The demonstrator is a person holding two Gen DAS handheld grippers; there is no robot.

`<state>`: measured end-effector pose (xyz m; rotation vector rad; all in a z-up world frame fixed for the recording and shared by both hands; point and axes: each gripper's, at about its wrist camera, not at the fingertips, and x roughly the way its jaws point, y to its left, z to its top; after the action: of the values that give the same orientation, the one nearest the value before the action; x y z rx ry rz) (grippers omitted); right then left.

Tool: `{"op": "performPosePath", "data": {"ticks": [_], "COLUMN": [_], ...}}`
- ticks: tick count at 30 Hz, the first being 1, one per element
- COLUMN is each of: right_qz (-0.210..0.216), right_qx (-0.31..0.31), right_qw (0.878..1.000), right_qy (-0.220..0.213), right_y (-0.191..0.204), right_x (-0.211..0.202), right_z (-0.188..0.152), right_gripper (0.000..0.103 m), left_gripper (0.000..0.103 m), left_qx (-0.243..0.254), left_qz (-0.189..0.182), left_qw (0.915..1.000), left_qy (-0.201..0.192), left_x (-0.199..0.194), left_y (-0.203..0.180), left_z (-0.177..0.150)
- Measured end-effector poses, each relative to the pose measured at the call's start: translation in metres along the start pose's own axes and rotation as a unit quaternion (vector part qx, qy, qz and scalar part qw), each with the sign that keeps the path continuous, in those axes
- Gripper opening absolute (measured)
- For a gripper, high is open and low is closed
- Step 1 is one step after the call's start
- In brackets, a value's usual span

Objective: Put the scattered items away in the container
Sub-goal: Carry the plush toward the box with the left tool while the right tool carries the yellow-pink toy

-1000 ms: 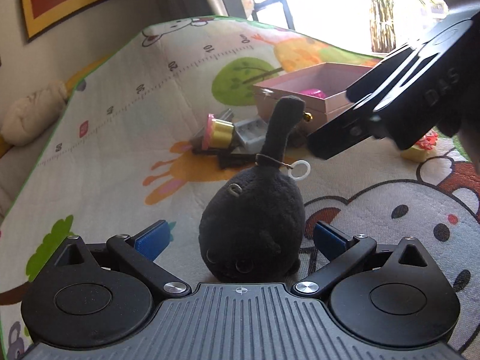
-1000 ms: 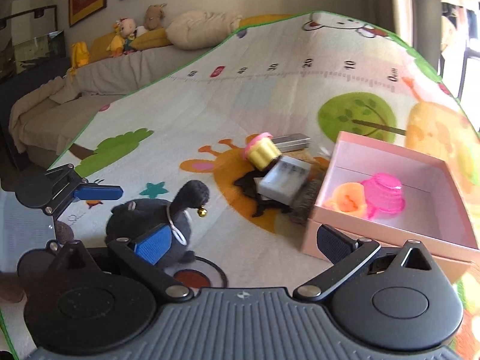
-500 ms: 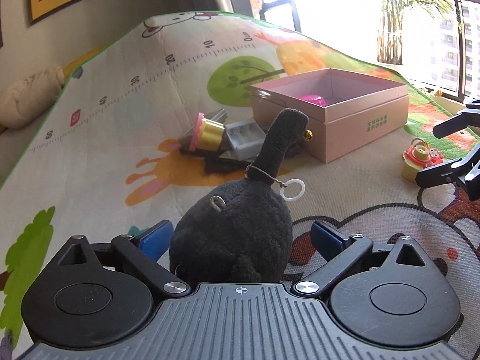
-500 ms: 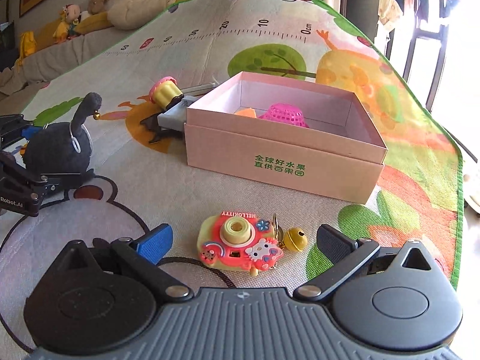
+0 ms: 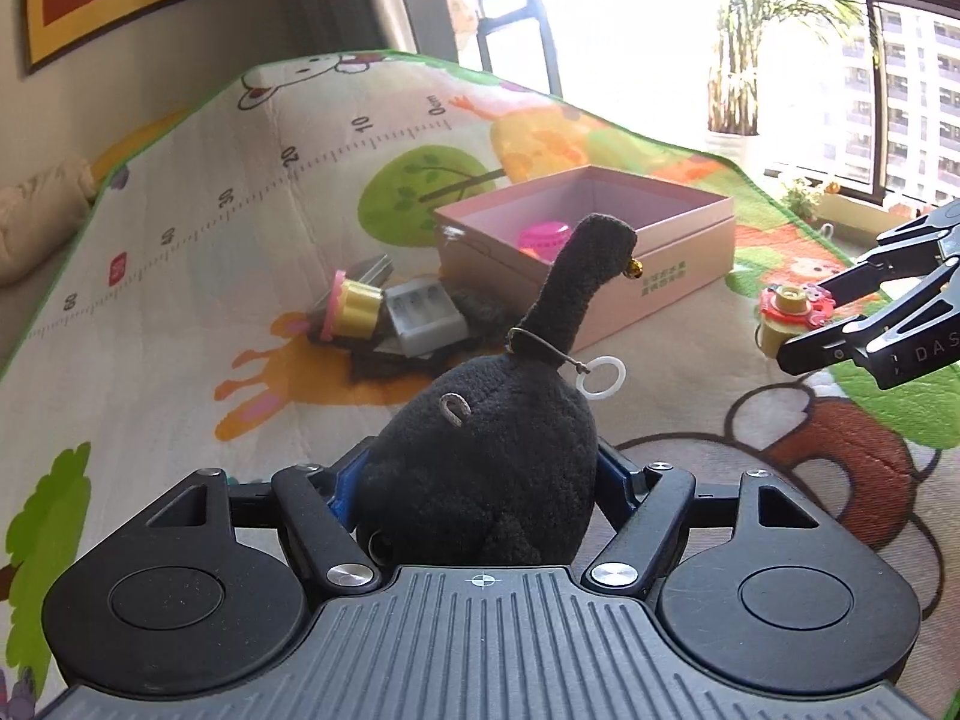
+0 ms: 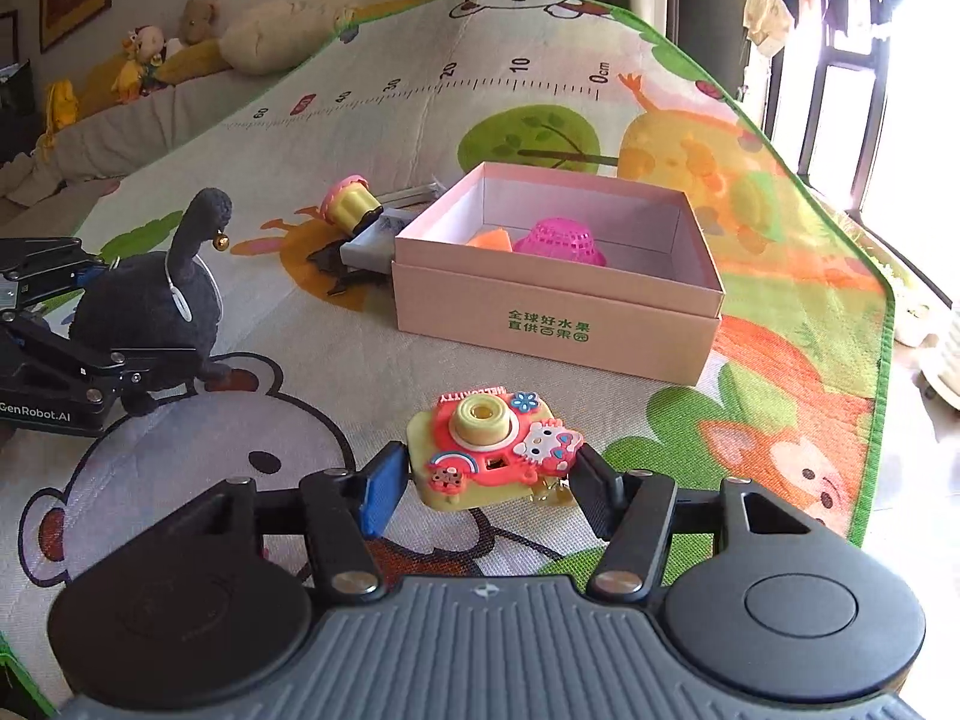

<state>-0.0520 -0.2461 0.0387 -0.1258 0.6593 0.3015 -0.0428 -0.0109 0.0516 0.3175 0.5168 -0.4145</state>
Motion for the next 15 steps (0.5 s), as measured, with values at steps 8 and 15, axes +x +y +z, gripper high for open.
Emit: {"op": "performPosePath", "data": {"ticks": [8,15], "right_qz": [-0.006,-0.005], "right_qx": [-0.011,0.0], "right_qw": [0.999,0.999], "right_qy": [-0.04,-0.052], "right_y": [-0.005,-0.02], "right_x": [-0.051,-0.062], "right_z": [0.001,0.005], "right_gripper": [0.059,0.06], "left_gripper": [0.078,0.078], "left_qx": [0.005,-0.014], "left_qz": [-0.068,-0.097], "left_qw": [0.9975,0.995], "left_qy": [-0.022,-0.02], "left_x": [-0.013,0.009], "left_y": [-0.037,-0.042], "left_z": [0.032,0.049]}}
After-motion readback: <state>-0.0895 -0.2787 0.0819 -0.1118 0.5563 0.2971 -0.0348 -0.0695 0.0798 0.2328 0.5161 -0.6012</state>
